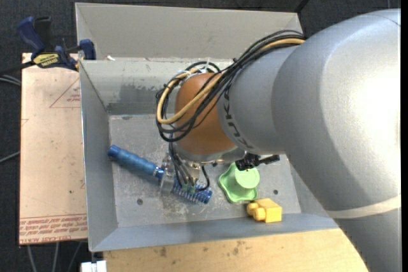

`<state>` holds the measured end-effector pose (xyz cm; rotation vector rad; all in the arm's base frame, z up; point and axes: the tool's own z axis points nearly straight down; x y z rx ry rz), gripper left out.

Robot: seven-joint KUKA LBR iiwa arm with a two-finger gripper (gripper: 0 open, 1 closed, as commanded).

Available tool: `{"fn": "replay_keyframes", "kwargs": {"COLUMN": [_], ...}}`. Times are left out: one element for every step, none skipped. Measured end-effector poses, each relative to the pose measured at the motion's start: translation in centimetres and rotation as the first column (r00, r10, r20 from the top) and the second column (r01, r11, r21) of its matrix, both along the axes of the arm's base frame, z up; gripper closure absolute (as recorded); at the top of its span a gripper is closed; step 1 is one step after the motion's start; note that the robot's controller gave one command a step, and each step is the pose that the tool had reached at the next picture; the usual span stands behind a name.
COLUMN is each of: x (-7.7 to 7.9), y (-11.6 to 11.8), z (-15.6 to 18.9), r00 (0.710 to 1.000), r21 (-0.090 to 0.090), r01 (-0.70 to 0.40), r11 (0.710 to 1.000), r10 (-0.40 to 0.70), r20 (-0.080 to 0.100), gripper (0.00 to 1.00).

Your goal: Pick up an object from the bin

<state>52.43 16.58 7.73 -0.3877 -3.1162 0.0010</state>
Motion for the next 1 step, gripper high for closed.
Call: {"fn": "replay_keyframes", "kwargs": {"x": [2.01], "y": [2.58], "z": [18.49], "r00": [1.000], "r21": [0.004], "r01": [-0.024], "r11": [1.000], "r10": [0.024], "r20": [0.011], "gripper": [1.00]}}
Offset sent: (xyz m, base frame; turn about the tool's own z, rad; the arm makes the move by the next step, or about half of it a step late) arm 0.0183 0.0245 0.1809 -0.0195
